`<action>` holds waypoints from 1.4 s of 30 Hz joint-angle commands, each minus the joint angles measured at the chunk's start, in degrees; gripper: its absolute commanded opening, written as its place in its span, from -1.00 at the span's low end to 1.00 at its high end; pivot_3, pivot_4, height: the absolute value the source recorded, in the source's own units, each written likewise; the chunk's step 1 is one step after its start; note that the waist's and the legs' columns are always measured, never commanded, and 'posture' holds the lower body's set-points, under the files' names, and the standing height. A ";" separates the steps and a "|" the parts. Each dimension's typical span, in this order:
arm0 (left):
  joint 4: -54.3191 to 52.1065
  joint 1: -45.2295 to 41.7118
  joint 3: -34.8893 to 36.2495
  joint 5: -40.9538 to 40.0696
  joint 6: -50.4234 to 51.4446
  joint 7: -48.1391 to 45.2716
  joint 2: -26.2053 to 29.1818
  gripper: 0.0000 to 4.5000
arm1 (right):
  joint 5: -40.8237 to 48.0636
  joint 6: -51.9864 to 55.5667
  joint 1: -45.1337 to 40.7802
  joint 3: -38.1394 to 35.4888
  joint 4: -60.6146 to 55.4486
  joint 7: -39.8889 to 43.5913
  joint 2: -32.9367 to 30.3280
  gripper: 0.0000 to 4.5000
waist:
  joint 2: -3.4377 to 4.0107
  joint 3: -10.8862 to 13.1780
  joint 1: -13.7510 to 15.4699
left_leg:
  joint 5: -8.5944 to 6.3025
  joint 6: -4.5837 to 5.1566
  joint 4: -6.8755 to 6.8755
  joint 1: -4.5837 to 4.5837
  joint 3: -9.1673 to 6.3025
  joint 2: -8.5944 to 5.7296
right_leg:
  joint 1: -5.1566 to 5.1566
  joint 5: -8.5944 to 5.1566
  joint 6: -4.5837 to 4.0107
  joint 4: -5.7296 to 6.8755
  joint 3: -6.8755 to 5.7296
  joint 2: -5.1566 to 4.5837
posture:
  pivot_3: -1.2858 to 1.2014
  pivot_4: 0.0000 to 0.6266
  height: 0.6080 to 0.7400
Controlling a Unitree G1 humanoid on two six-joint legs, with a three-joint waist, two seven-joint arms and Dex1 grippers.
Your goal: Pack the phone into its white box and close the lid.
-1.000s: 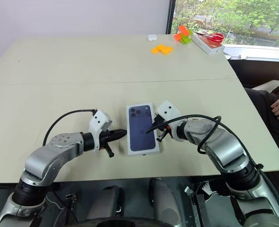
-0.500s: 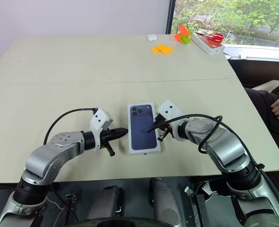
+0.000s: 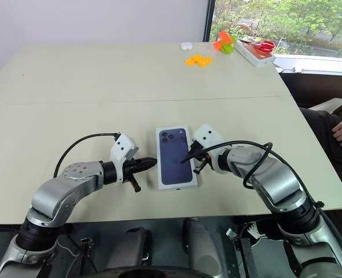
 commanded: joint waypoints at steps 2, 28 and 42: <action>-1.78 0.16 -0.56 -0.64 -0.92 -0.61 0.03 -1.00 | 0.51 -0.76 -0.17 0.12 -1.08 1.05 0.30 -0.98 | 0.00 0.00 -0.03 | 0.00 0.00 0.00 0.00 0.00 0.00 | 0.00 0.00 0.00 0.00 0.00 0.00 | 0.03 -0.52 0.80; -0.62 1.46 3.56 -1.67 -0.76 -0.41 0.22 -1.00 | 1.71 -10.67 0.57 -7.51 -3.52 9.80 -8.31 -0.98 | 0.00 0.00 -0.13 | -0.02 0.03 0.01 0.01 0.02 -0.01 | 0.02 -0.01 0.02 0.00 0.02 0.01 | 0.03 -0.52 0.80; 3.19 -10.34 9.97 -6.27 0.73 3.80 -4.97 -1.00 | 4.63 -11.56 5.04 -6.13 -7.65 12.73 -8.70 -0.98 | -0.02 -0.01 0.29 | -0.02 0.04 0.11 -0.01 -0.05 -0.05 | 0.08 0.01 0.00 -0.02 -0.05 -0.05 | 0.03 -0.52 0.80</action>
